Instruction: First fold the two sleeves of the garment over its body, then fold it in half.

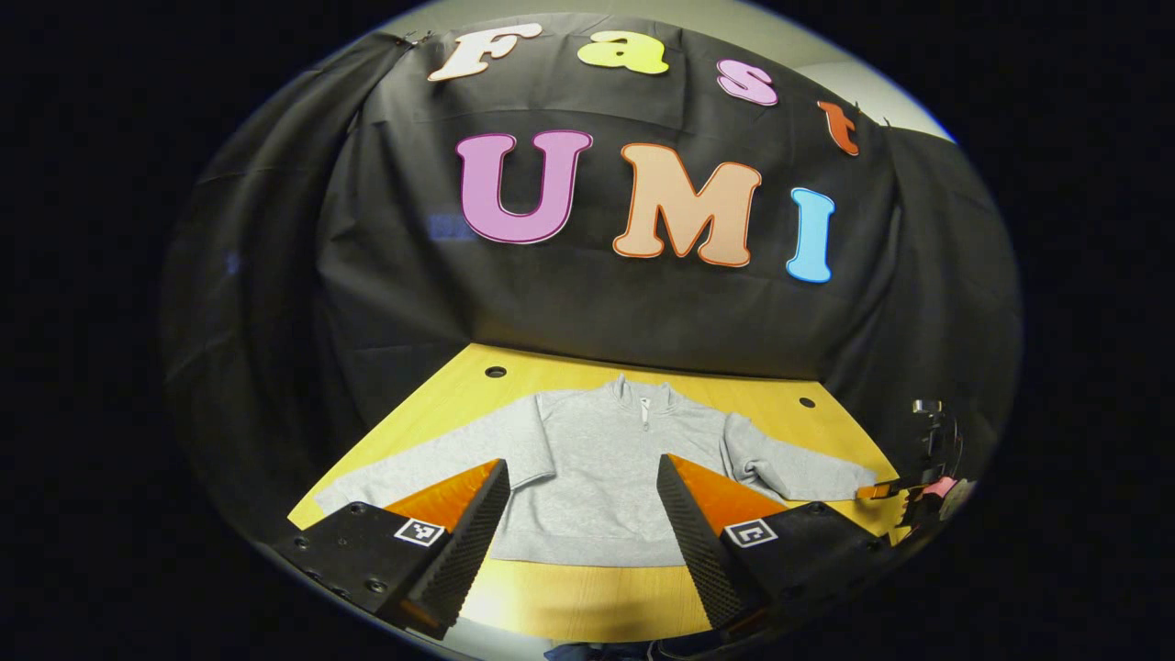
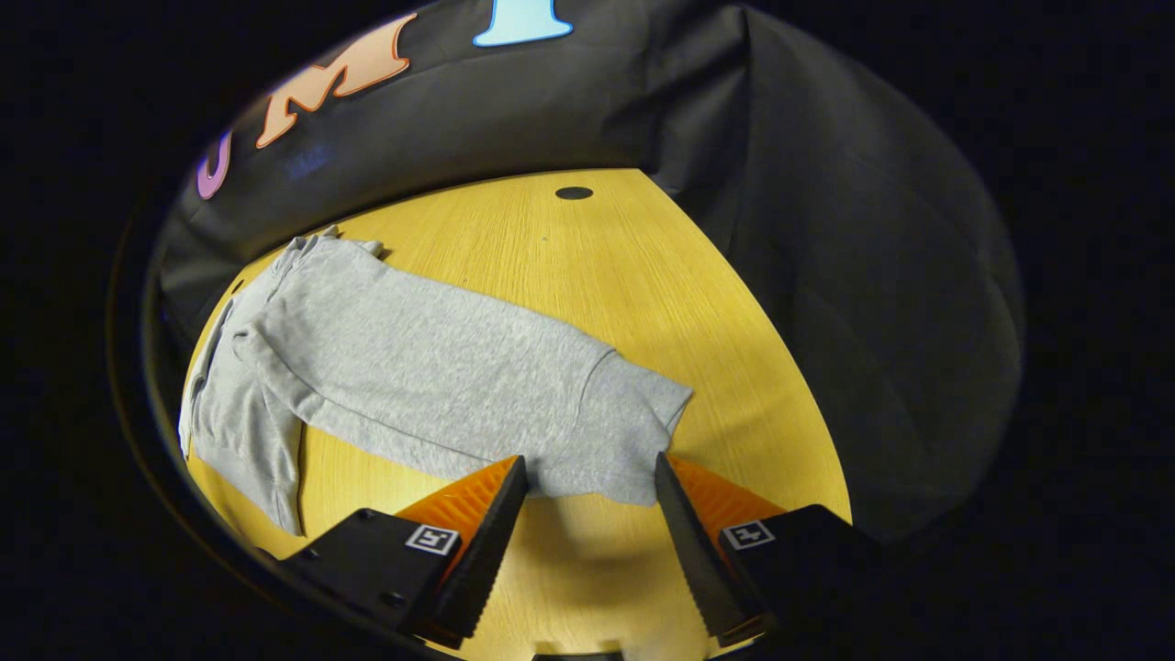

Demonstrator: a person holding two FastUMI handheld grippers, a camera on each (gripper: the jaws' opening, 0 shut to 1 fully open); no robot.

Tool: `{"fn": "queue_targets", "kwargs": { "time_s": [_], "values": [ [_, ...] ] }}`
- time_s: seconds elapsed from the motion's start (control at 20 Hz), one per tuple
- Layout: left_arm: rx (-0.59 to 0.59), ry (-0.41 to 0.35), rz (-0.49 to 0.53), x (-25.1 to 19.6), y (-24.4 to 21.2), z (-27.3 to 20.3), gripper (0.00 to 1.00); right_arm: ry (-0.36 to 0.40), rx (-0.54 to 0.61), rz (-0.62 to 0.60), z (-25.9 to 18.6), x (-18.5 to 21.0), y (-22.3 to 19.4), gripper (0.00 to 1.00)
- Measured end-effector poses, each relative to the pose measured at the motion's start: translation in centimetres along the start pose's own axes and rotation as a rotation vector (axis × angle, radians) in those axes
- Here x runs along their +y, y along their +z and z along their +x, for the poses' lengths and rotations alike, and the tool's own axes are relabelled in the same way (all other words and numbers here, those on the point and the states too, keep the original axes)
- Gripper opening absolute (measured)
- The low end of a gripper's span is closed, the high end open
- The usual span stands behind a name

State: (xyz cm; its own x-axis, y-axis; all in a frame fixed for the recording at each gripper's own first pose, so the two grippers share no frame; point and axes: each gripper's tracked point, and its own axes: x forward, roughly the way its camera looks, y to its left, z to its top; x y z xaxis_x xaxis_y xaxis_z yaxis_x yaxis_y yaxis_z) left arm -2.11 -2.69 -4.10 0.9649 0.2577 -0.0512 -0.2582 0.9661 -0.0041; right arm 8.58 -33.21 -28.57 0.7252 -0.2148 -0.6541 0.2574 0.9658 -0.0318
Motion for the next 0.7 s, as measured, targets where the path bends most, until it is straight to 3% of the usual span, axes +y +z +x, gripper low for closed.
{"fn": "queue_targets", "kwargs": {
  "time_s": [0.2,0.3,0.45,0.55,0.7],
  "values": [
    [0.009,0.008,-0.003,-0.3,-0.5,0.0,0.94,0.035,-0.006,0.02,0.1,0.8,0.3,0.58],
    [0.007,0.006,-0.01,-0.7,-0.7,0.1,0.94,0.05,-0.002,0.014,-0.1,1.3,0.3,0.34],
    [0.013,0.002,-0.012,-1.1,-1.0,0.1,0.94,0.048,-0.001,0.015,-0.2,1.6,0.2,0.14],
    [0.015,-0.006,-0.01,-1.1,-1.0,0.2,0.94,0.05,-0.006,0.036,-0.6,1.8,0.5,0.08],
    [0.018,-0.029,-0.003,-0.9,-1.0,0.5,0.94,0.059,-0.033,0.079,-2.2,2.4,1.3,0.08]
  ]
}}
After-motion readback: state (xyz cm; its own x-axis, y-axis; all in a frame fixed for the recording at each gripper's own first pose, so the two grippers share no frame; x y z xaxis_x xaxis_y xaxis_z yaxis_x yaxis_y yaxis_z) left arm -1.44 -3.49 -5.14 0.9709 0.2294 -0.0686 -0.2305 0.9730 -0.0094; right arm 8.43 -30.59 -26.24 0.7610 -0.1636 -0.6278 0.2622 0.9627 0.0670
